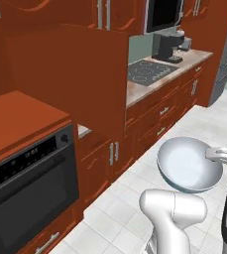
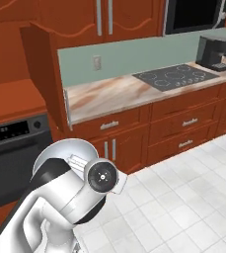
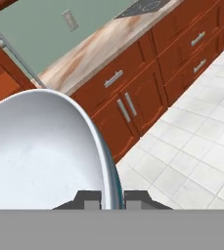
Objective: Move the bowls from the cabinet to the plates on the dining table.
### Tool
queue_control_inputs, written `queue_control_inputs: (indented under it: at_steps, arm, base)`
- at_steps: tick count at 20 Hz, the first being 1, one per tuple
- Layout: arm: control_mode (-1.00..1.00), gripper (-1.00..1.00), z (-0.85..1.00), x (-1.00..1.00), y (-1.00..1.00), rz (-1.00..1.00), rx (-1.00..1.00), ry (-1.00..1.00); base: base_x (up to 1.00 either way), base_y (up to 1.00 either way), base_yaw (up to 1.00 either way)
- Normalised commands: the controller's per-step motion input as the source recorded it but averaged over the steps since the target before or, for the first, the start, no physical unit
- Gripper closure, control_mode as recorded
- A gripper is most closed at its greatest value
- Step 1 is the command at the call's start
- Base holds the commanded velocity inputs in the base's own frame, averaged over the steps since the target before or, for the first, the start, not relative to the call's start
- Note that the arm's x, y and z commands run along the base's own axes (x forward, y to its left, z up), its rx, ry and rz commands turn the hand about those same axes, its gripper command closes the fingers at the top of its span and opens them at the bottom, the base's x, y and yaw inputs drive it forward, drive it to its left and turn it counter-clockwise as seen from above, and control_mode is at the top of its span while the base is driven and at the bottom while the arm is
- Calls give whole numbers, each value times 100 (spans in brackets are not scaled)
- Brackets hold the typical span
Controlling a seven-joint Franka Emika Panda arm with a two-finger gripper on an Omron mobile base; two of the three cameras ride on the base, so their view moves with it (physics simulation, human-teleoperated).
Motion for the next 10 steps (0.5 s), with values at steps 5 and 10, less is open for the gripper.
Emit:
queue_control_inputs:
  at_steps: [5,10]
  arm:
    - [100,100,0,0,0,0,0,0]
    - [100,100,0,0,0,0,0,0]
  base:
    - [1,-32,-30]
    - [2,-38,-29]
